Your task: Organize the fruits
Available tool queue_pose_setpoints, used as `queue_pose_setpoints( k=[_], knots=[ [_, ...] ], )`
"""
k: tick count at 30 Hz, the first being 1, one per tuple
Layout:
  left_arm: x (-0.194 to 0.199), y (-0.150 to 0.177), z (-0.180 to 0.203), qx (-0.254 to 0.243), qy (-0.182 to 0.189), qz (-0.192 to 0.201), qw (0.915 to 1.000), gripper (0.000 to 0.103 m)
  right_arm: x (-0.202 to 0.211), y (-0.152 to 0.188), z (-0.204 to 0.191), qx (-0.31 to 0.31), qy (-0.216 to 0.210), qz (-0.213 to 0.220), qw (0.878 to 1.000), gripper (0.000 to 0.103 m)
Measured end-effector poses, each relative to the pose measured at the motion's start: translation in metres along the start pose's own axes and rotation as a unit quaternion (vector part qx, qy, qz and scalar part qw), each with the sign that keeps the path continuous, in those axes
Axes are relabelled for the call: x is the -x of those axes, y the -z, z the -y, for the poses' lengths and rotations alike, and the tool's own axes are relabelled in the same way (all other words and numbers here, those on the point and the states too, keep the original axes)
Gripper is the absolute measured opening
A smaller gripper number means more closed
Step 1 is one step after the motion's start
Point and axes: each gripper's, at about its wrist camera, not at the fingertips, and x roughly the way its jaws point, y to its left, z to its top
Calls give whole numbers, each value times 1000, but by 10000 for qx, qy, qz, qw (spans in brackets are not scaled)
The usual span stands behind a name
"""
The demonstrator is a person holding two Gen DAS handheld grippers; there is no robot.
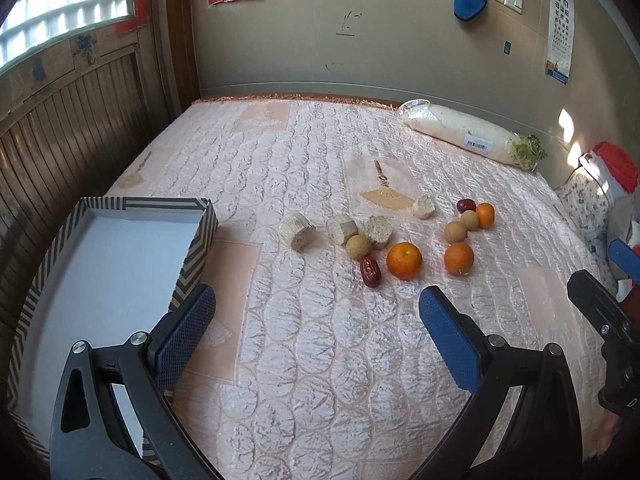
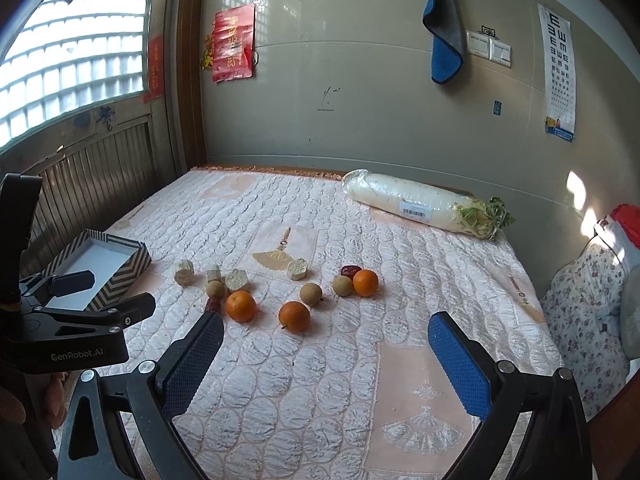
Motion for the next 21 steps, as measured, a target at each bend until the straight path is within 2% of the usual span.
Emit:
queue_pose_setpoints(
  k=[3,7,12,21],
  knots=[
    [-4,0,0,-5,31,-54,10000,102,-4,1,-1,41,-33,-80,10000,91],
    [-13,0,1,-88,17,-115,9999,102,-10,2,1,43,-17,-180,9998,87],
    [-28,3,4,-241,38,-293,9993,102,-16,5,5,-4,-143,-321,9994,67],
    [-42,4,12,-330,49,-413,9986,102,-23,9,9,-44,-198,-438,9988,65]
  ],
)
